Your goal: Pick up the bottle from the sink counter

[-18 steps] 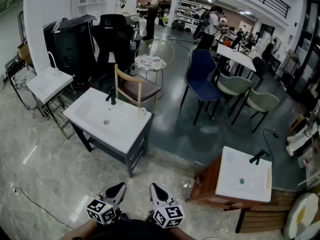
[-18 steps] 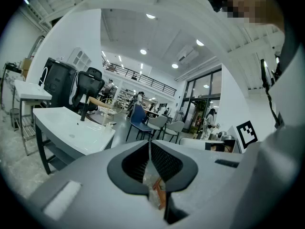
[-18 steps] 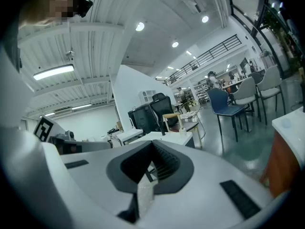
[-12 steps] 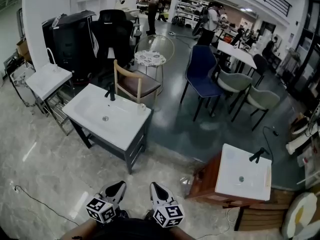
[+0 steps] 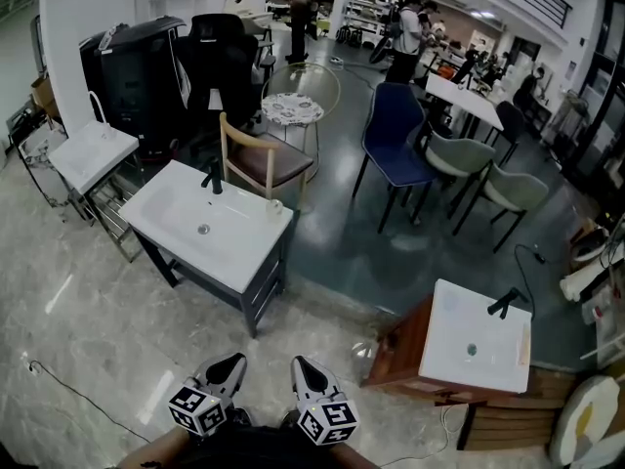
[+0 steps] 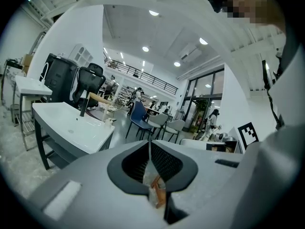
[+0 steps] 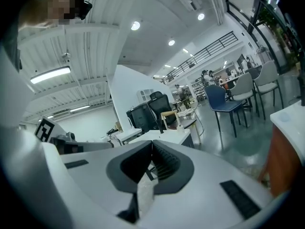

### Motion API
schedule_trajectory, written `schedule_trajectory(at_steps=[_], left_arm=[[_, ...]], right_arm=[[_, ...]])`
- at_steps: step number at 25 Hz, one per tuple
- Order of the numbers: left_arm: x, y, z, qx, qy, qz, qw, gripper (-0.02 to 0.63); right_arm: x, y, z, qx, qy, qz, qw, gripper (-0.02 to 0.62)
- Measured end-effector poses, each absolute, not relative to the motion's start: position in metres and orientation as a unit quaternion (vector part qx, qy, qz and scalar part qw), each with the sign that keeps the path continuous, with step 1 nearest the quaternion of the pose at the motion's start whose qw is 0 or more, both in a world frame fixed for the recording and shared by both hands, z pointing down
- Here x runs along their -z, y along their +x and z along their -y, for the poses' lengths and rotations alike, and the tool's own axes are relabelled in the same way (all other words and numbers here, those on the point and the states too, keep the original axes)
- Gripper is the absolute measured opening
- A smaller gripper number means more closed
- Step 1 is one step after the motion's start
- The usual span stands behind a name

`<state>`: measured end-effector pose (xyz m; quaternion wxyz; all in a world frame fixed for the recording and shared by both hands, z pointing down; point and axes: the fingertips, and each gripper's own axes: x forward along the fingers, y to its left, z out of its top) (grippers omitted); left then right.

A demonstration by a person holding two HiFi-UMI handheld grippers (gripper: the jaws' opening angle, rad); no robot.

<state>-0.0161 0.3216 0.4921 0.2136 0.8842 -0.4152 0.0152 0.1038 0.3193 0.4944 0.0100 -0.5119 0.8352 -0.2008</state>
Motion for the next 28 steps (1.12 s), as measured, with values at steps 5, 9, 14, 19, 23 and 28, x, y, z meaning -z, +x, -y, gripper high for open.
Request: schedule_trajectory(at_steps=[5, 9, 14, 19, 23, 28], left_arm=[[-0.495, -0.001, -0.32, -0.012, 0.882, 0.417, 0.218, 0.0], [-0.502, 0.02, -0.323, -0.01, 0.88, 0.421, 0.22, 0.0], [-0.508, 0.036, -0.33, -0.01, 0.872, 0.433, 0.226, 0.0], [-0.51, 0.032, -0.325, -0.013, 0.863, 0.449, 0.231, 0.0], [-0.513, 0.029, -0.31, -0.016, 0.862, 0.449, 0.234, 0.0], [-0.521, 0.015, -0.272, -0.017, 0.865, 0.439, 0.243, 0.0]], right_arm=[[-0.5, 0.118, -0.318, 0.208, -0.509, -0.835, 0.005, 0.008], [-0.507, 0.14, -0.319, 0.21, -0.506, -0.837, 0.003, 0.008], [-0.516, 0.155, -0.322, 0.221, -0.494, -0.841, 0.0, 0.008], [-0.52, 0.154, -0.314, 0.231, -0.485, -0.844, -0.003, 0.008], [-0.524, 0.149, -0.298, 0.235, -0.484, -0.843, -0.006, 0.008], [-0.531, 0.136, -0.263, 0.242, -0.493, -0.836, -0.013, 0.008]])
